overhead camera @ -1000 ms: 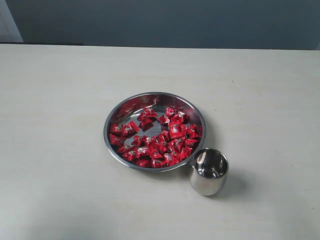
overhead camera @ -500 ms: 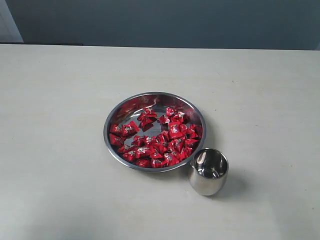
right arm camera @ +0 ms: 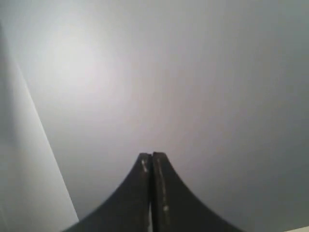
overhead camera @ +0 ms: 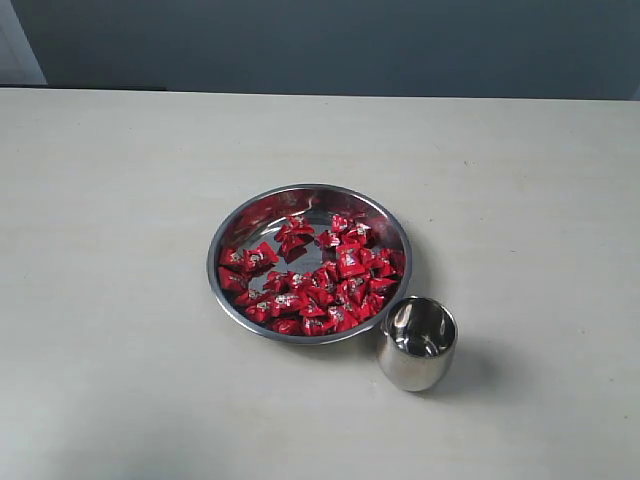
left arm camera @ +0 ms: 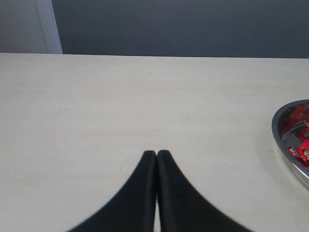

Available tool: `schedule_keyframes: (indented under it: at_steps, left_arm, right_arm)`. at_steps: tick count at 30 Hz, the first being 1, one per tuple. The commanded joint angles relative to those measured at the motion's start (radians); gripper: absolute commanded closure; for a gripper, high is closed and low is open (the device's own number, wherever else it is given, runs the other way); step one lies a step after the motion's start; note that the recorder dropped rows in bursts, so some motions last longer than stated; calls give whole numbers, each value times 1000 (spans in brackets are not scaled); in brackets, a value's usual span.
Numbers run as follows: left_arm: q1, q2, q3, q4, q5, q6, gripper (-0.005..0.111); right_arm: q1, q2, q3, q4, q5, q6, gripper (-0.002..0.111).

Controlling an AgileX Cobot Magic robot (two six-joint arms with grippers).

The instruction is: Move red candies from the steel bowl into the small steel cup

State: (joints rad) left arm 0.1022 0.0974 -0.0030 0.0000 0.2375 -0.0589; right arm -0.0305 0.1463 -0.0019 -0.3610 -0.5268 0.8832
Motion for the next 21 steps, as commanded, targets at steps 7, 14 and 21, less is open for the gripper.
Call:
schedule_keyframes:
  at_steps: [7, 14, 21]
  left_arm:
    - [-5, -5, 3, 0, -4, -2, 106]
    - [-5, -5, 3, 0, -4, -2, 106]
    - [-5, -5, 3, 0, -4, -2, 106]
  right_arm:
    - [19, 242, -311, -420, 301, 186, 108]
    - [21, 797, -764, -723, 267, 263, 108]
    - [21, 1308, -1195, -772, 490, 295, 108]
